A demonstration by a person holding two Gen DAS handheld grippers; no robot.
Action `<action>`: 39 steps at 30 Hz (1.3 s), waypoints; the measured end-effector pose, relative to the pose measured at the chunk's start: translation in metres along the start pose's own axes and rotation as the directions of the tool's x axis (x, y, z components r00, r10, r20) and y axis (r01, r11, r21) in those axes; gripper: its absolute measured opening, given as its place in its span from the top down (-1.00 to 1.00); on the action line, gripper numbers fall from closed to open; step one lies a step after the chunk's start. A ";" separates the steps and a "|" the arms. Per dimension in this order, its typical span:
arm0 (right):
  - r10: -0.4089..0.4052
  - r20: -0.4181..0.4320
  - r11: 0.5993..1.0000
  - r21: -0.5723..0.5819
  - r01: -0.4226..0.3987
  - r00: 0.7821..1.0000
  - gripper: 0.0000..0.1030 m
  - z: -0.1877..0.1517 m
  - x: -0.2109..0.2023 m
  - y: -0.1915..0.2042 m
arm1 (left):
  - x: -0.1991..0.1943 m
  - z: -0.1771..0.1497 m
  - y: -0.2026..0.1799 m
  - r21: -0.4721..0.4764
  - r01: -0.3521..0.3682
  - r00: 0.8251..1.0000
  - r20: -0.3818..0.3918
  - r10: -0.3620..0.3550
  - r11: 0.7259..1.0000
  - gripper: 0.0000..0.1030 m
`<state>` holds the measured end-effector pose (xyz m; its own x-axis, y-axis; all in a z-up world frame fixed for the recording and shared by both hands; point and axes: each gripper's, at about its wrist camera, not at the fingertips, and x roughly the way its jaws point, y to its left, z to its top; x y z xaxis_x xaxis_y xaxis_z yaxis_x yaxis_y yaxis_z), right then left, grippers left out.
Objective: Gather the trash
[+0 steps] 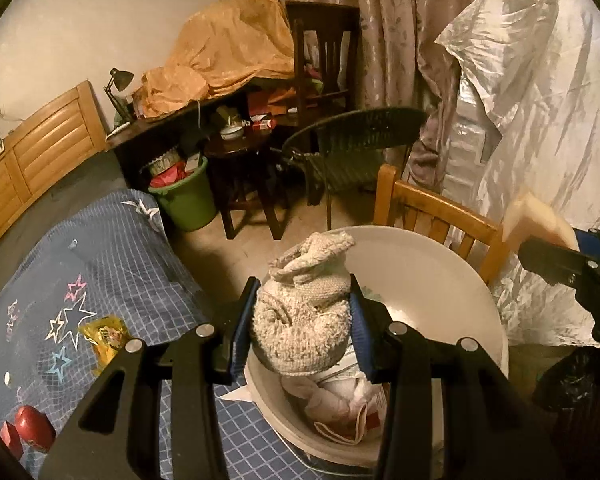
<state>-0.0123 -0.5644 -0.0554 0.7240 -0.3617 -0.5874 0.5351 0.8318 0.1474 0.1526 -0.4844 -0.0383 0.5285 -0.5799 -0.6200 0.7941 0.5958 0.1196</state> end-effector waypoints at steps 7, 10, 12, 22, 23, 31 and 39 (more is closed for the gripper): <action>0.014 -0.013 1.000 -0.003 -0.015 1.000 0.33 -0.005 0.009 0.008 | 0.005 -0.004 0.001 0.001 0.005 1.000 -0.019 -0.005 1.000 0.21; 0.020 -0.012 1.000 -0.006 -0.020 1.000 0.33 -0.003 0.011 0.012 | 0.006 -0.005 0.001 0.001 0.007 1.000 -0.022 -0.007 1.000 0.21; 0.026 -0.011 1.000 -0.012 -0.026 1.000 0.33 -0.001 0.015 0.013 | 0.007 -0.005 0.002 -0.001 0.008 1.000 -0.023 -0.008 1.000 0.19; -0.001 0.009 0.999 -0.037 0.002 1.000 -0.47 0.003 0.021 0.020 | 0.015 -0.008 0.006 -0.028 0.007 1.000 -0.030 -0.008 1.000 -0.56; -0.003 0.008 0.999 -0.035 0.003 1.000 -0.47 0.002 0.022 0.018 | 0.015 -0.009 0.006 -0.028 0.008 1.000 -0.030 -0.008 1.000 -0.56; -0.030 0.008 0.999 -0.023 0.030 1.000 -0.47 -0.004 0.018 0.012 | 0.013 -0.011 0.007 -0.036 0.003 0.999 -0.033 -0.004 0.999 -0.56; -0.085 0.057 0.996 0.013 0.084 0.995 -0.67 -0.024 -0.007 0.005 | -0.006 -0.025 0.009 -0.057 0.002 1.000 -0.007 -0.003 0.998 -0.65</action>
<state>-0.0250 -0.5473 -0.0696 0.6997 -0.4545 -0.5512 0.5996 0.7930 0.1073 0.1490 -0.4613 -0.0524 0.5242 -0.5777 -0.6256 0.7771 0.6251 0.0739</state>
